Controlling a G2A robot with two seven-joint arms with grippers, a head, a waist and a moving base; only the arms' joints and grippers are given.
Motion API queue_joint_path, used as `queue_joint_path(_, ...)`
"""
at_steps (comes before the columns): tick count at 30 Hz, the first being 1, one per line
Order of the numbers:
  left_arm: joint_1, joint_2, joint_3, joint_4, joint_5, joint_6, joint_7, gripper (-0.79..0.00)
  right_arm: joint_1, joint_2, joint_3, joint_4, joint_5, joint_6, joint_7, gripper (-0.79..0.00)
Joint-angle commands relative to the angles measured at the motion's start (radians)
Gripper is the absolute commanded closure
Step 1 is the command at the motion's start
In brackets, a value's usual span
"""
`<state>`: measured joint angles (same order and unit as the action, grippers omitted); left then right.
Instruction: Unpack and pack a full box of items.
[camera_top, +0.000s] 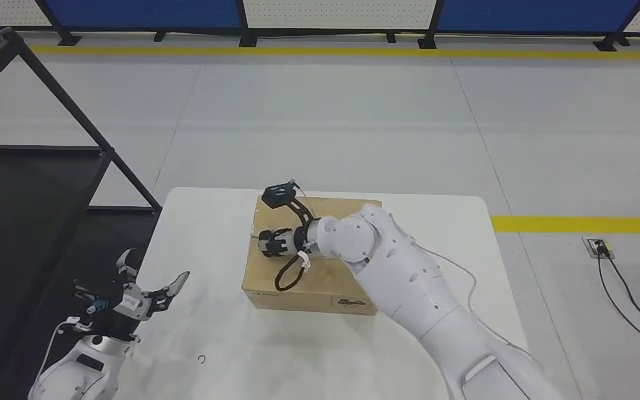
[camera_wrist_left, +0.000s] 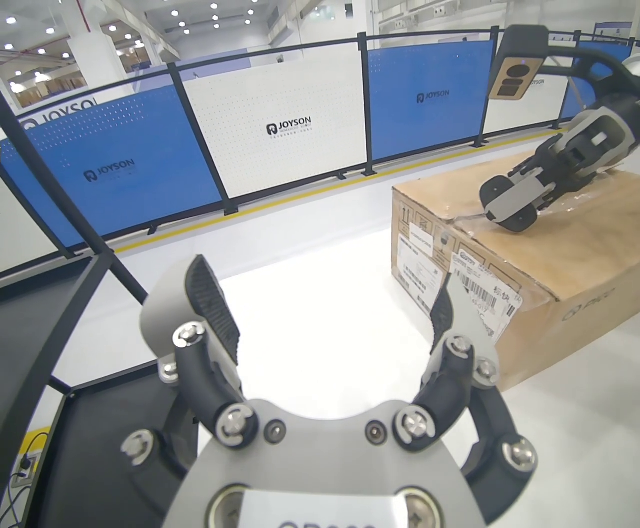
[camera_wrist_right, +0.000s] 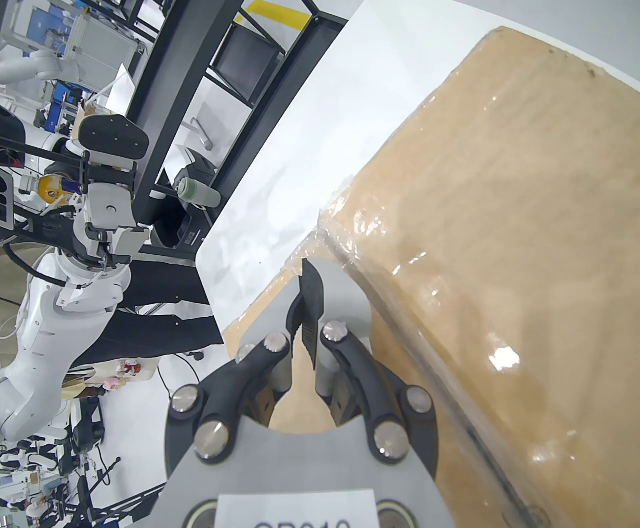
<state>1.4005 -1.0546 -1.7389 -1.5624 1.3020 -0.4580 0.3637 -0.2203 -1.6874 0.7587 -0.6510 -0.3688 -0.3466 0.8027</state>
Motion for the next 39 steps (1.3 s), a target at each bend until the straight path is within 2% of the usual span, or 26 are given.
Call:
queue_joint_path(1, 0.001, 0.0, -0.002, 0.001, -0.001, -0.001, 0.001, -0.785, 0.011, -0.01, -0.006, 0.027, 0.005, -0.018, -0.022, 0.0)
queue_joint_path(7, 0.002, 0.001, -0.006, 0.004, -0.003, -0.004, 0.005, -0.785, 0.037, -0.029, -0.017, 0.092, 0.009, -0.025, -0.041, 0.0)
queue_joint_path(11, 0.002, 0.001, -0.009, 0.005, -0.004, -0.009, 0.006, -0.785, 0.047, -0.03, 0.0, 0.12, 0.033, -0.065, -0.044, 0.0)
queue_joint_path(17, -0.004, 0.003, -0.008, 0.006, 0.007, -0.02, 0.002, -0.785, 0.038, -0.009, 0.05, 0.12, 0.071, -0.158, -0.049, 0.0)
queue_joint_path(22, -0.009, 0.003, -0.002, 0.005, 0.013, -0.028, 0.0, -0.785, 0.012, 0.019, 0.095, 0.074, 0.075, -0.178, -0.057, 0.0)
queue_joint_path(26, -0.012, 0.004, 0.002, 0.004, 0.017, -0.032, -0.001, -0.785, -0.018, 0.037, 0.115, 0.025, 0.052, -0.139, -0.052, 0.0)
queue_joint_path(32, -0.011, 0.005, 0.0, 0.004, 0.017, -0.034, -0.001, -0.785, -0.046, 0.047, 0.12, -0.014, 0.048, -0.091, 0.02, 0.0)
queue_joint_path(39, -0.01, 0.006, -0.003, 0.001, 0.018, -0.037, -0.003, -0.785, -0.075, 0.08, 0.164, -0.071, -0.008, -0.047, 0.017, 0.0)
